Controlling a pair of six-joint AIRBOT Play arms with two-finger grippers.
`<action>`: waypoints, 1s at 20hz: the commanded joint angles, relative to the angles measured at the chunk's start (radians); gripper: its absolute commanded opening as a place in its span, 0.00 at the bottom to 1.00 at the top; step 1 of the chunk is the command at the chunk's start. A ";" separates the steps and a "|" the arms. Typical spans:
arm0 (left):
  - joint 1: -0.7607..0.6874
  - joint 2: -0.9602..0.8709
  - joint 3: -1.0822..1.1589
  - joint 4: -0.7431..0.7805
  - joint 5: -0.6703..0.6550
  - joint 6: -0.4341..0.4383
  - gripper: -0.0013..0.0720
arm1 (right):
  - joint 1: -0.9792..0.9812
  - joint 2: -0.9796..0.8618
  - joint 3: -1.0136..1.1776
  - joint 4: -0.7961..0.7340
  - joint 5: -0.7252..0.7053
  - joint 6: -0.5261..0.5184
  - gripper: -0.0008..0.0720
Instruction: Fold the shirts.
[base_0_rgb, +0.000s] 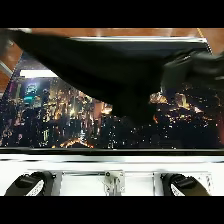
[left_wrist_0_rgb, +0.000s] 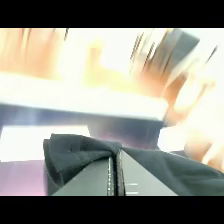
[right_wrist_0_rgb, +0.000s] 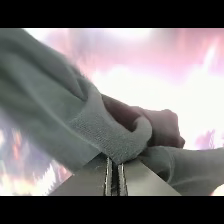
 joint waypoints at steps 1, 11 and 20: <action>0.000 0.169 0.050 0.012 0.064 -0.015 0.07 | -0.002 0.041 0.187 0.030 0.111 0.072 0.10; 0.000 0.187 -0.048 0.407 -0.633 -0.212 0.07 | -0.004 -0.050 0.219 -0.106 0.684 0.173 0.10; 0.000 0.117 -0.402 0.460 -0.395 -0.296 0.07 | -0.003 -0.410 -0.147 -0.007 0.038 0.018 0.10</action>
